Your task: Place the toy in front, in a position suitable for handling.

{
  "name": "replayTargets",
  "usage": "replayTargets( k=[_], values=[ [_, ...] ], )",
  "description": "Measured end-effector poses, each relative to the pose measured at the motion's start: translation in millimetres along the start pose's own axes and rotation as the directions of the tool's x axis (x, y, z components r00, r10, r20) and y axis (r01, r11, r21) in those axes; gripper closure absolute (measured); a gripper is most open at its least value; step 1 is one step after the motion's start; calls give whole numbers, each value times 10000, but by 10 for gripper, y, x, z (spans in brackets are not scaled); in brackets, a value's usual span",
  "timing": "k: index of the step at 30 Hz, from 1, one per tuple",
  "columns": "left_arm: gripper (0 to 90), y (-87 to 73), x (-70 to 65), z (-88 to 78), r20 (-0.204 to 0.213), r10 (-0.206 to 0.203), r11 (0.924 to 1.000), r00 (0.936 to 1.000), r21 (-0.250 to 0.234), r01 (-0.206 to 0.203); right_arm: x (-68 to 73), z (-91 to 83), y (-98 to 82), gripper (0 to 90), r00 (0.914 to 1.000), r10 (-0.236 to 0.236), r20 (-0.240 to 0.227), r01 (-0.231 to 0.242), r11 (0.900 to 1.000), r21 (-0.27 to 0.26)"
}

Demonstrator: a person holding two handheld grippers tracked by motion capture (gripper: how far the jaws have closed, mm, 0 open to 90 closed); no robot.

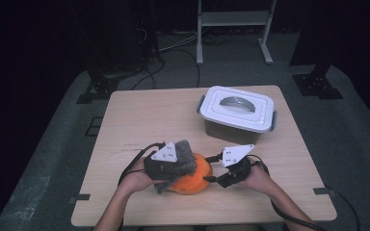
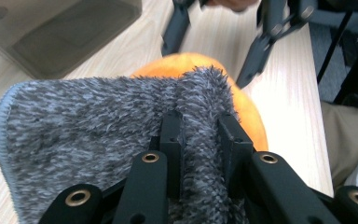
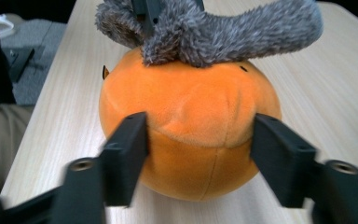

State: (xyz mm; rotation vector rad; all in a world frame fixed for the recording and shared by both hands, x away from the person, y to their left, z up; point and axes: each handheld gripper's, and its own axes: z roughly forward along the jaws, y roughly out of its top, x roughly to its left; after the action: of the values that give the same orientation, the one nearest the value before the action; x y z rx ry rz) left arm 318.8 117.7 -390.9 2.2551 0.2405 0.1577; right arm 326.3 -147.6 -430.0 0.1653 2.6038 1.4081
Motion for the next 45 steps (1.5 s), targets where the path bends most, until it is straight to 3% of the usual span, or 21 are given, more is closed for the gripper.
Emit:
replayTargets(
  k=[2, 3, 7, 10, 16, 27, 32, 37, 40, 45],
  values=[
    [747, 28, -13, 14, 123, 31, 10000, 9999, -92, -30, 17, 35, -7, 546, 9993, 349, 137, -350, 9994, 83],
    [748, 53, -29, 12, 212, 75, 9997, 9997, -217, -70, 24, 38, -5, 577, 9994, 278, 193, -281, 9995, 141],
    [747, 160, -154, 25, 601, 433, 9978, 9973, -524, -402, 49, 33, 24, 607, 9981, 453, 427, -458, 9989, 112],
    [747, 193, -242, 109, 538, 886, 9961, 9946, -38, -885, 73, 53, 43, 612, 9980, 480, 413, -485, 9988, 107],
    [748, 43, -224, 83, 474, 565, 9984, 9973, -119, -560, 71, 49, 14, 632, 9970, 676, 384, -680, 9976, 104],
    [746, -233, -271, -107, 363, 400, 9983, 9985, 416, -415, 83, 68, 22, 637, 9969, 689, 378, -692, 9976, 59],
    [744, -210, -311, -100, 478, 631, 9967, 9969, 482, -654, 107, 70, 31, 637, 9970, 650, 424, -653, 9978, 64],
    [745, -43, -365, -56, 812, 876, 9960, 9928, -266, -857, 130, 78, 31, 637, 9979, 543, 365, -544, 9985, 23],
    [745, -14, -376, 53, 842, 1035, 9939, 9911, 293, -1063, 132, 78, 26, 638, 9982, 486, 353, -491, 9987, 118],
    [745, -128, -377, 57, 950, 896, 9948, 9914, 390, -937, 133, 68, -4, 639, 9985, 471, 287, -477, 9986, 209]
  ],
)
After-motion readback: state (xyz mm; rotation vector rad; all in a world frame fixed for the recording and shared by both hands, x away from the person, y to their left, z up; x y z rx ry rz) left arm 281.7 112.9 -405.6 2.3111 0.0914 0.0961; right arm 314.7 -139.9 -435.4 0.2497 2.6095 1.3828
